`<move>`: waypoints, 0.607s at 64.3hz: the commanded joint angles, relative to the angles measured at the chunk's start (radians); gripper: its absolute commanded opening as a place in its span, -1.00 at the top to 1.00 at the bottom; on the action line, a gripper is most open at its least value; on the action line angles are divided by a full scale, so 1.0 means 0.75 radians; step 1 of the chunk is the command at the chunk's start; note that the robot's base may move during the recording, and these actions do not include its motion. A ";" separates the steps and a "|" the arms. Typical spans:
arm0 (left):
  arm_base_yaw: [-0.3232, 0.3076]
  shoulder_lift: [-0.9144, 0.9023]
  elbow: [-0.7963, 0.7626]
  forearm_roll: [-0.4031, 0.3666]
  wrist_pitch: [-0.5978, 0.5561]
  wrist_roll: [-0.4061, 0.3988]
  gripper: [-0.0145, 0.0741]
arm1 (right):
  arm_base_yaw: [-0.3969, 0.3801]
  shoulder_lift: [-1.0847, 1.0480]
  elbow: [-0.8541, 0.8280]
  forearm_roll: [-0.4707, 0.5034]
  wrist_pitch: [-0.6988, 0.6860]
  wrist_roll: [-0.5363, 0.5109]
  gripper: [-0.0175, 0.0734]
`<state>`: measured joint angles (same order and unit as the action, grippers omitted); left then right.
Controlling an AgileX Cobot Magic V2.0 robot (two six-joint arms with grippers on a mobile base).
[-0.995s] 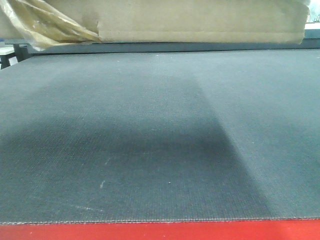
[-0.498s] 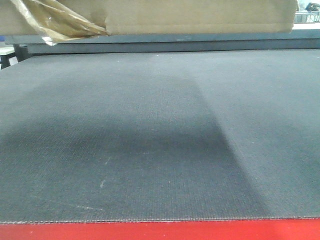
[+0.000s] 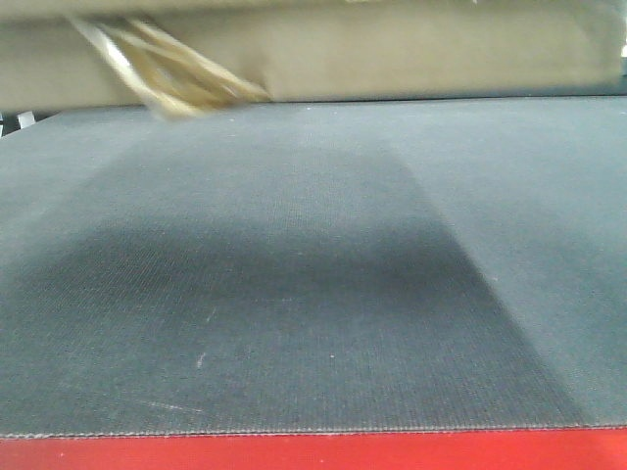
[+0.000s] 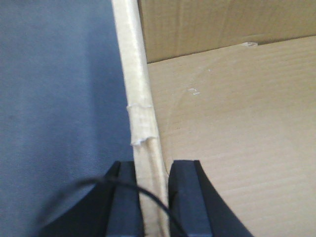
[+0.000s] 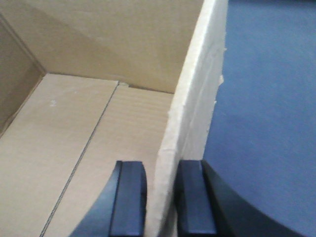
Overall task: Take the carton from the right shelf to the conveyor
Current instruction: 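Lower the carton onto the conveyor belt with both grippers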
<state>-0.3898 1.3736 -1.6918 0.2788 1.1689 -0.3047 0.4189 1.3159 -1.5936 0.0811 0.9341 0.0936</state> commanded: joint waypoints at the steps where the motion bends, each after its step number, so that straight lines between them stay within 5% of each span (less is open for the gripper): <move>1: 0.010 0.064 -0.005 0.015 -0.073 0.017 0.71 | -0.039 0.054 -0.012 -0.021 -0.105 -0.032 0.76; 39: 0.050 0.484 -0.005 0.036 -0.358 0.008 0.70 | -0.118 0.505 -0.012 -0.069 -0.329 -0.035 0.76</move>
<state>-0.3581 1.7291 -1.6918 0.3171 0.9468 -0.3028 0.3326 1.6894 -1.5936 0.0347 0.7635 0.0581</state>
